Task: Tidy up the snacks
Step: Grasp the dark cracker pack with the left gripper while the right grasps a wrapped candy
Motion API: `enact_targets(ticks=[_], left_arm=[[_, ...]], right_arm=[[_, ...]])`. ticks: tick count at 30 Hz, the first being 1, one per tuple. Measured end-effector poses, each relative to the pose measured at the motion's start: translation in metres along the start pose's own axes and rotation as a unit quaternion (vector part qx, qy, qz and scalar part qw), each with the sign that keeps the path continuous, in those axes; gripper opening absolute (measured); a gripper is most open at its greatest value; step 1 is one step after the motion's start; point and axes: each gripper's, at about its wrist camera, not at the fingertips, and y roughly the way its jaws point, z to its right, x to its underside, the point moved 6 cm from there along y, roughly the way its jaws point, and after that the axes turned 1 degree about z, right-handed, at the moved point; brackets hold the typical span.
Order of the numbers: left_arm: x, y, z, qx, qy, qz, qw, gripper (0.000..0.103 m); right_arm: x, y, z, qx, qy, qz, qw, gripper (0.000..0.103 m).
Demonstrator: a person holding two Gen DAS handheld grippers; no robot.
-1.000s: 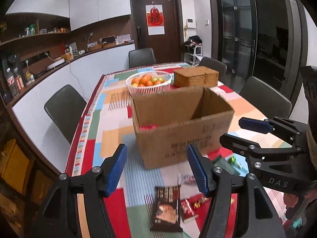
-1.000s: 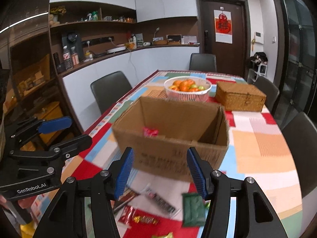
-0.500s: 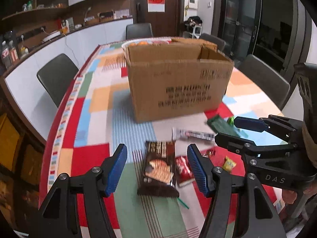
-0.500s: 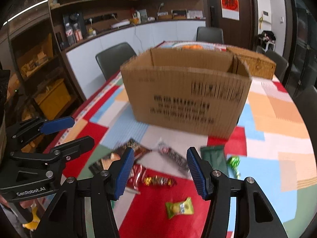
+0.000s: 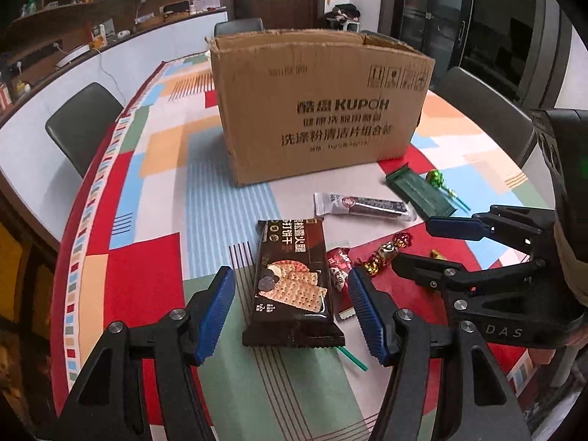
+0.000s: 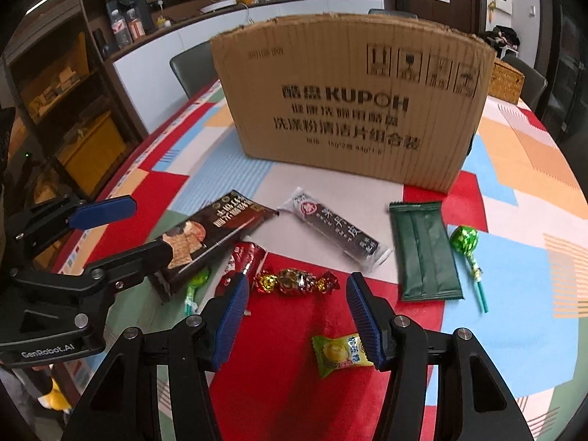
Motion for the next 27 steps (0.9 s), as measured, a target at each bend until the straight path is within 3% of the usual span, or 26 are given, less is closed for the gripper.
enact_targets(ticks=[8,19,25,27], left_arm=[[-0.001,0.022,-0.003,0.017,-0.002,-0.02,0.9996,0.063],[-0.008,0.055,-0.01,0.036,-0.045,-0.041,0.9975,0.063],[-0.008,0.066,-0.01,0.044,-0.061,-0.047,0.996,0.062],[-0.009,0.068,-0.009,0.053,-0.068,-0.048,0.9952,0.058]], right_arm=[[0.004,0.019,0.004,-0.002,0.009,-0.019,1.0,0.056],[0.0,0.035,0.008,-0.002,0.017,-0.036,0.999,0.056],[0.0,0.042,0.006,-0.005,0.017,-0.043,0.999,0.047],[-0.001,0.045,0.005,-0.006,0.016,-0.042,0.999,0.043]])
